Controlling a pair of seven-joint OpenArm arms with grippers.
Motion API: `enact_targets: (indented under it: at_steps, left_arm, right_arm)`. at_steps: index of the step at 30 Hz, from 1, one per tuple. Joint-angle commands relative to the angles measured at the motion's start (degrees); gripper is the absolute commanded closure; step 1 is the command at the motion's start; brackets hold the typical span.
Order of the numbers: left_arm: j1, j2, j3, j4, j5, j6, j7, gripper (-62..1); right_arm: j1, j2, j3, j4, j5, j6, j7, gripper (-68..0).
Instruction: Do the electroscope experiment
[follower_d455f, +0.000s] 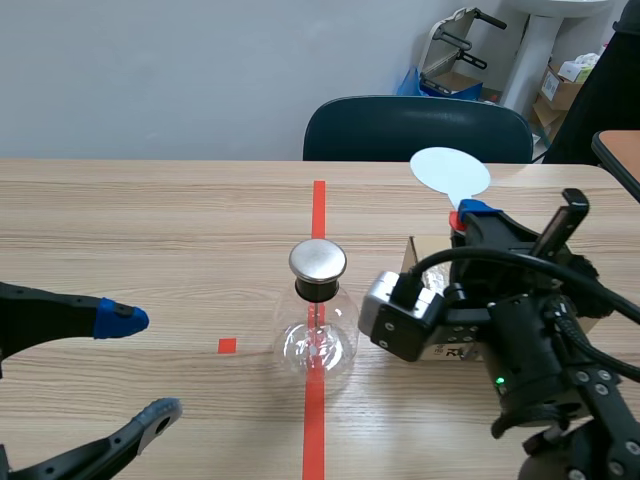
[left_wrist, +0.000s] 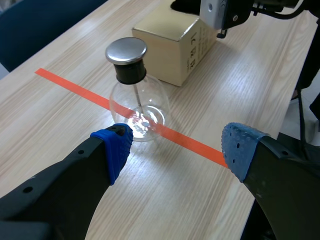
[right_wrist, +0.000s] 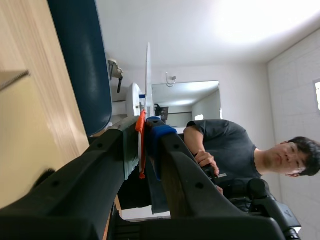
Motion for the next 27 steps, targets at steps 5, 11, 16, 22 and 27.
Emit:
enact_targets:
  at_steps: [5, 11, 16, 22, 27]
  left_arm:
    - [-1.84, 0.26, -0.07, -0.94, -0.63, -0.13, -0.81, -40.1]
    - [-2.36, 0.26, -0.07, -1.79, -0.63, -0.13, -0.79, -40.1]
    - [-2.36, 0.28, -0.04, -1.79, -1.75, -0.13, -0.87, -40.1]
    - [-4.79, 0.50, 2.84, -2.38, -3.69, -0.09, -1.03, -21.7]
    - [-11.76, 3.65, 9.20, -6.67, -3.56, 0.13, 0.59, -8.5]
  right_arm:
    - [2.21, 0.13, -4.68, -2.84, -3.30, -0.70, -4.87, -0.4]
    - [2.36, -0.02, -6.51, -4.39, -4.96, -0.94, -8.55, -0.4]
    - [2.34, -0.02, -6.49, -4.46, -6.27, -0.90, -10.49, -0.4]
    - [2.34, 0.00, -6.38, -4.46, -6.54, -0.90, -11.80, -0.4]
    - [2.32, 0.00, -6.40, -4.46, -6.54, -0.90, -12.02, -0.4]
